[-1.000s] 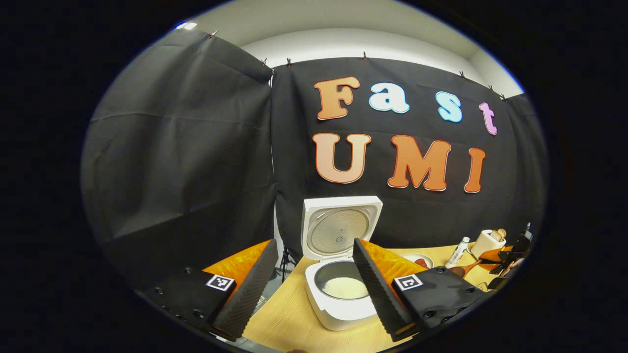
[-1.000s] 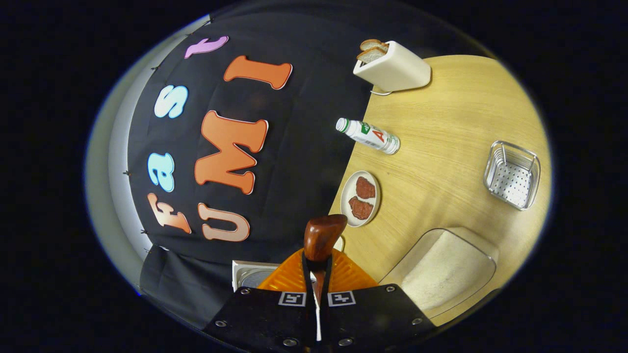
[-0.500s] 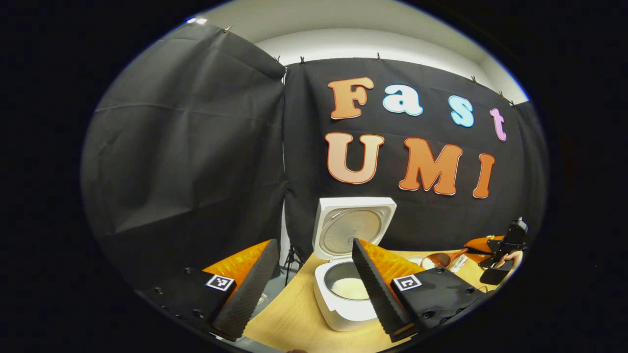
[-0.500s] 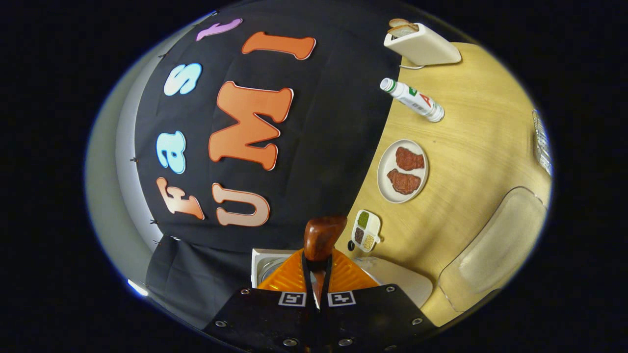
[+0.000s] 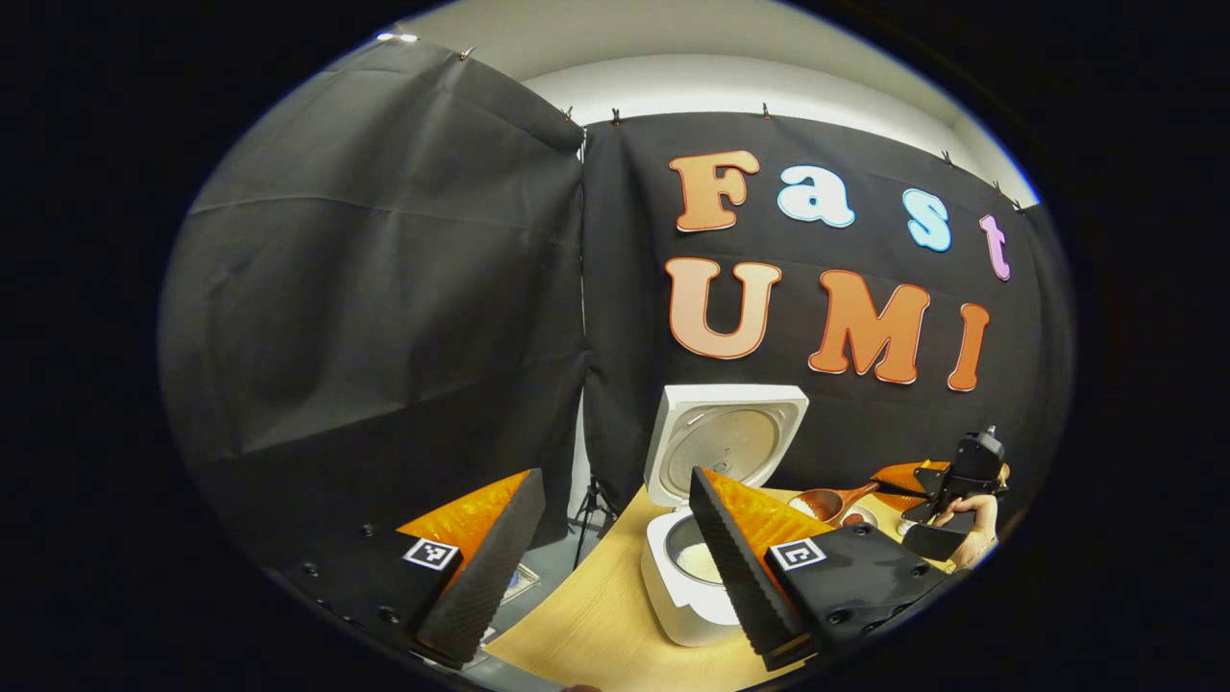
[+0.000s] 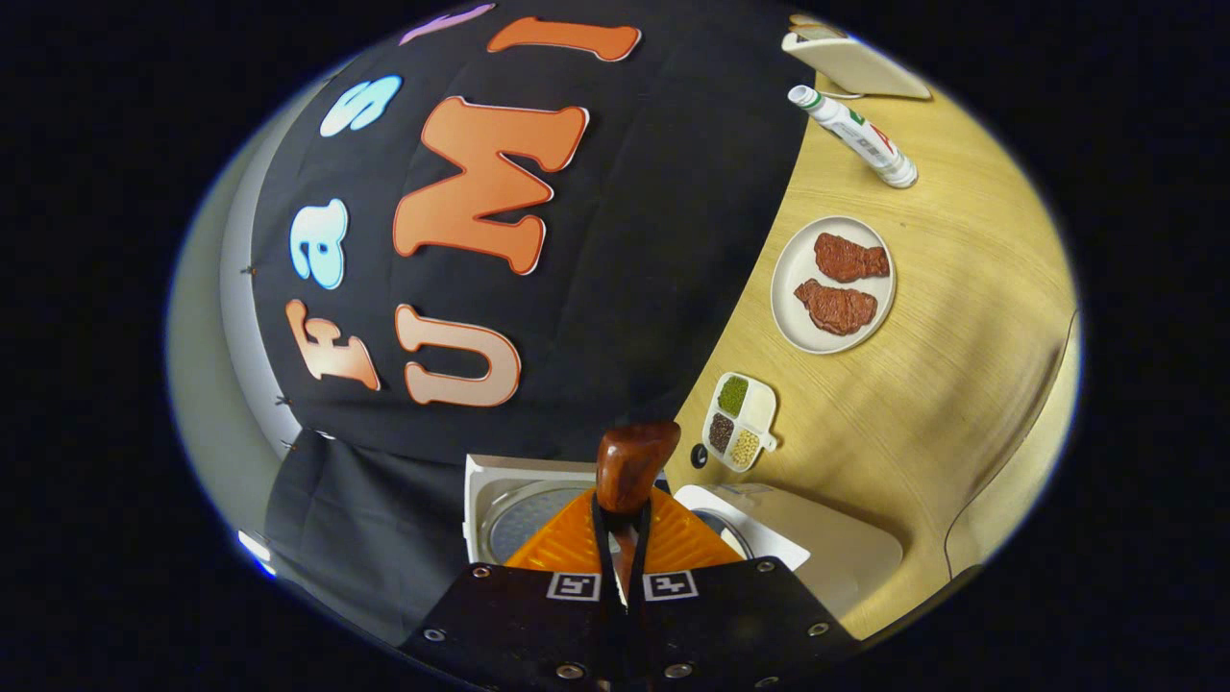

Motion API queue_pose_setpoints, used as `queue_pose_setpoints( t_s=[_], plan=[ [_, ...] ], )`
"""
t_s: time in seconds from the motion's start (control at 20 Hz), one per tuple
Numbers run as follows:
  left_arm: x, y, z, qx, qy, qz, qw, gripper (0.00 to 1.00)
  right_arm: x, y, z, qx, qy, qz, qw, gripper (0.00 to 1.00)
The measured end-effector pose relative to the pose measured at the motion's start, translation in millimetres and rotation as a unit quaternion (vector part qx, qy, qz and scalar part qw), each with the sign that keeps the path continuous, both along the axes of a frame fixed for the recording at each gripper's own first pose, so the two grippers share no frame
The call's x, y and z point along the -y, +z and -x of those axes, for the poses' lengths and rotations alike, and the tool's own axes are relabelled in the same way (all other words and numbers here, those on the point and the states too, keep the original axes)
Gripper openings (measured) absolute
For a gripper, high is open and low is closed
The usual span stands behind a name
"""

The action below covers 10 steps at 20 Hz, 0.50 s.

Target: Close the left gripper, press the button to open the rice cooker; take a wooden spoon from the chopstick holder with the right hand, scoop a spoonful of rice and pour it into the rice cooker, then put the wooden spoon back into the chopstick holder.

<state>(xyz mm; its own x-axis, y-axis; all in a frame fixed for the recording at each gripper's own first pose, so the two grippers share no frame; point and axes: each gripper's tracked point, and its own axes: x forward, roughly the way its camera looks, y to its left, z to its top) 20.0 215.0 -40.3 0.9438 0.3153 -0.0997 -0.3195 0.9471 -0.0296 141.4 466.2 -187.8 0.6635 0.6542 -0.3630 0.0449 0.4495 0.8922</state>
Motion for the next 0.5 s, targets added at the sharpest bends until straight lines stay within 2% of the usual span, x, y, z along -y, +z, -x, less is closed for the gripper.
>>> queue_pose_setpoints(
  t_s=[0.25,0.4,0.5],
  plan=[
    [-6,-3,0,-0.002,0.005,0.006,1.0,1.0,-13,5,-5,0.059,0.015,0.07,0.996,0.02],
    [-3,-3,-1,-0.001,-0.004,0.009,1.0,1.0,-19,16,-8,0.106,0.028,0.116,0.987,0.02],
    [2,-2,-3,0.0,-0.025,0.008,1.0,1.0,-23,27,-8,0.138,0.037,0.141,0.98,0.02]
  ],
)
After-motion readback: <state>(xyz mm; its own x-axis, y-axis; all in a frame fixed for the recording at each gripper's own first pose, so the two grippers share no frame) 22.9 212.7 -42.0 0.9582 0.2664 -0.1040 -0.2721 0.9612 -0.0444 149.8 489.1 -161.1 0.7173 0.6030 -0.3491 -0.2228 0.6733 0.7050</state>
